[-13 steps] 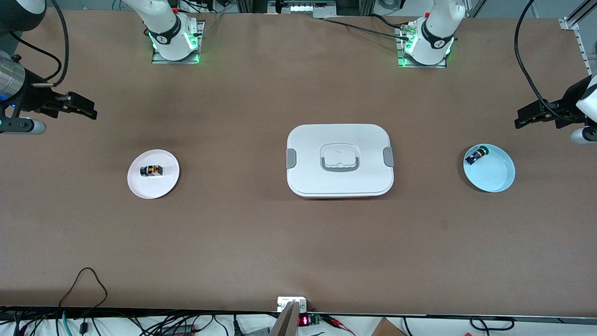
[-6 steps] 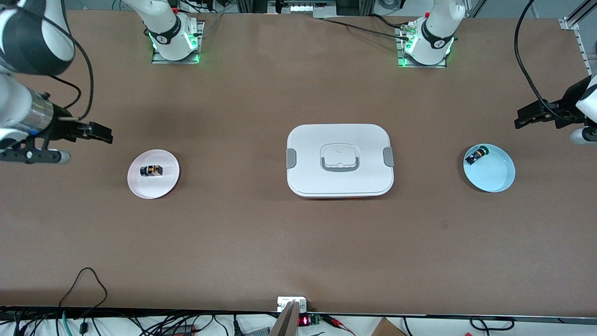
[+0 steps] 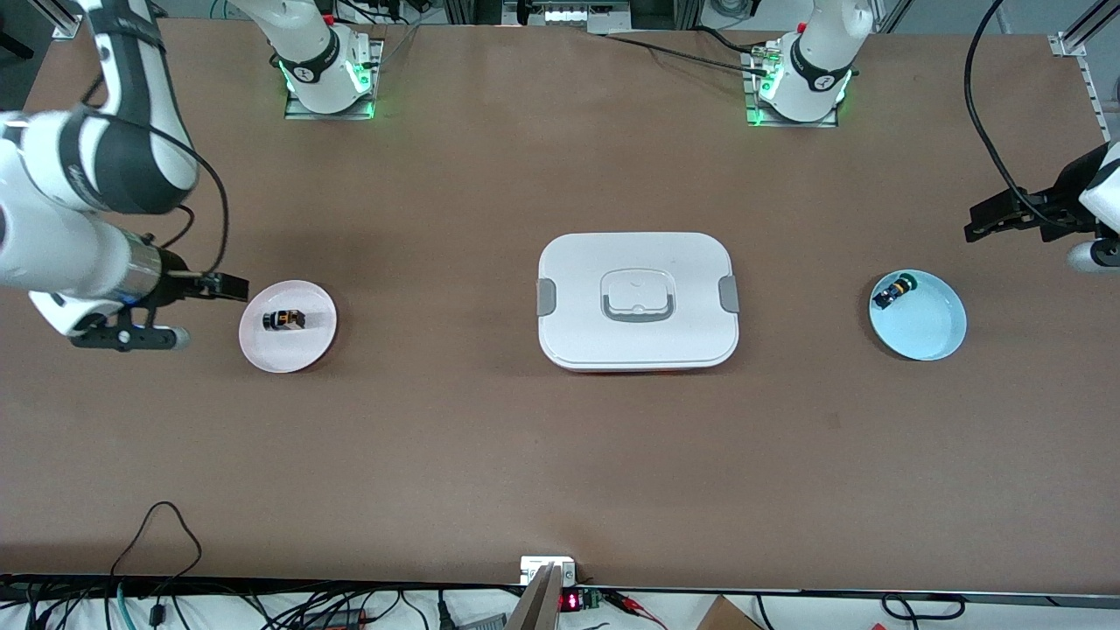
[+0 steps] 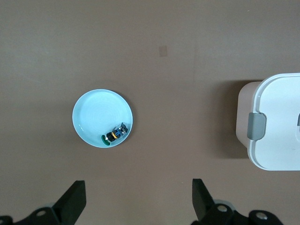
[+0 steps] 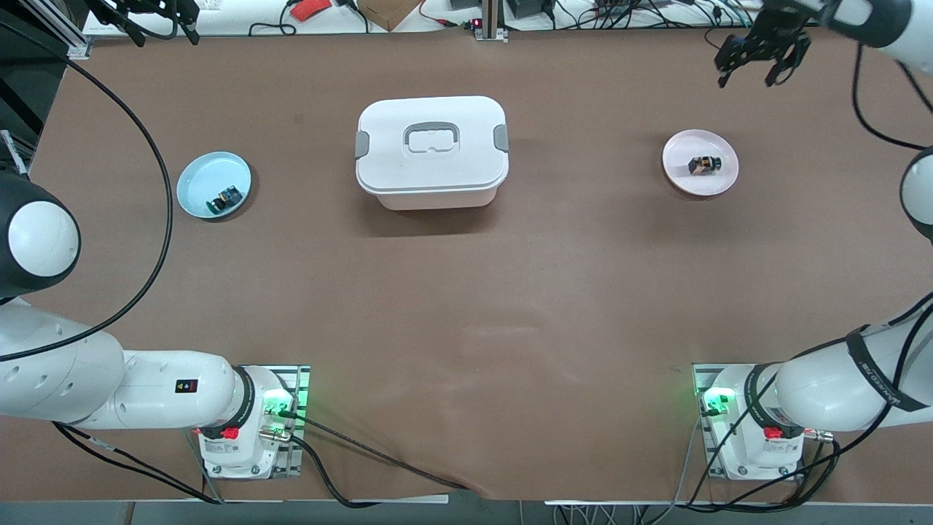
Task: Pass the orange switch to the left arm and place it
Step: 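Lower the right gripper over the orange switch on the white plate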
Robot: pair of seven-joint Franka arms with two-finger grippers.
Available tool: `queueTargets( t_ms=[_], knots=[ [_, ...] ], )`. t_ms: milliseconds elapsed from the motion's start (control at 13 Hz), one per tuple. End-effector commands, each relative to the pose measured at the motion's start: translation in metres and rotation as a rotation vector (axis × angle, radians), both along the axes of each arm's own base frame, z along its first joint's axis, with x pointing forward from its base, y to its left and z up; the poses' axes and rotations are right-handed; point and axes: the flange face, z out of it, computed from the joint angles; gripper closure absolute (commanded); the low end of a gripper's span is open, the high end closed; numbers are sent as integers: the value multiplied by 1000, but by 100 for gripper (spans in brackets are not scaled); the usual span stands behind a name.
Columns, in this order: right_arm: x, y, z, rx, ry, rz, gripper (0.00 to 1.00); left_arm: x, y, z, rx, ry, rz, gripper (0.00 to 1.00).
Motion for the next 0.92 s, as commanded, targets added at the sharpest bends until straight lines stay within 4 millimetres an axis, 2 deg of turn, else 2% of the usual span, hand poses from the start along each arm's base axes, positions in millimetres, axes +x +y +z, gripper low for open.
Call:
queueTargets(
  t_ms=[0,154,385,462,846],
  knots=[
    [-15,2,-53,17,-33,48,0,2,3,5,10,0,-16,0],
    [-25,-1,-83,25,-69,89,0,2,3,4,10,2,-16,0],
    [-40,-11,-141,25,-126,127,0,2,3,4,10,2,-17,0],
    [-46,-11,-152,26,-131,148,0,2,3,4,10,2,-17,0],
    [-51,-28,-180,38,-85,226,0,2,3,5,12,0,-13,0]
  ],
)
